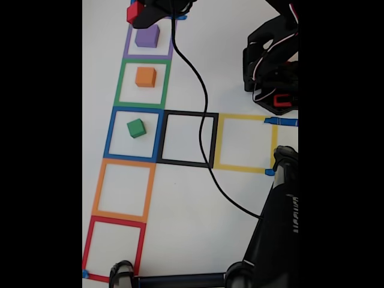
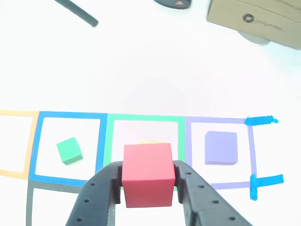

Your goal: Tower of hanoi

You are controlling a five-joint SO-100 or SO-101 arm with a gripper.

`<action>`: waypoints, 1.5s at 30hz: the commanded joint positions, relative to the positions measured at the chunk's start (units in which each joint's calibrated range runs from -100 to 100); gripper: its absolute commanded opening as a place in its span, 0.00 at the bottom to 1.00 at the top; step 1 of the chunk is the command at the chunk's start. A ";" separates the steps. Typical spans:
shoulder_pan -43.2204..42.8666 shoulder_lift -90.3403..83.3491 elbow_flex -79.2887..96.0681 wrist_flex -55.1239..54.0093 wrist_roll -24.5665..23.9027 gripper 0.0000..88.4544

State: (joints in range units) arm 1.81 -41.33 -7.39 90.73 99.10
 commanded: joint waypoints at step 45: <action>30.98 35.39 73.76 -123.04 0.90 0.04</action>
State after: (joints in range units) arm 31.77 -8.32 69.81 -28.17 99.64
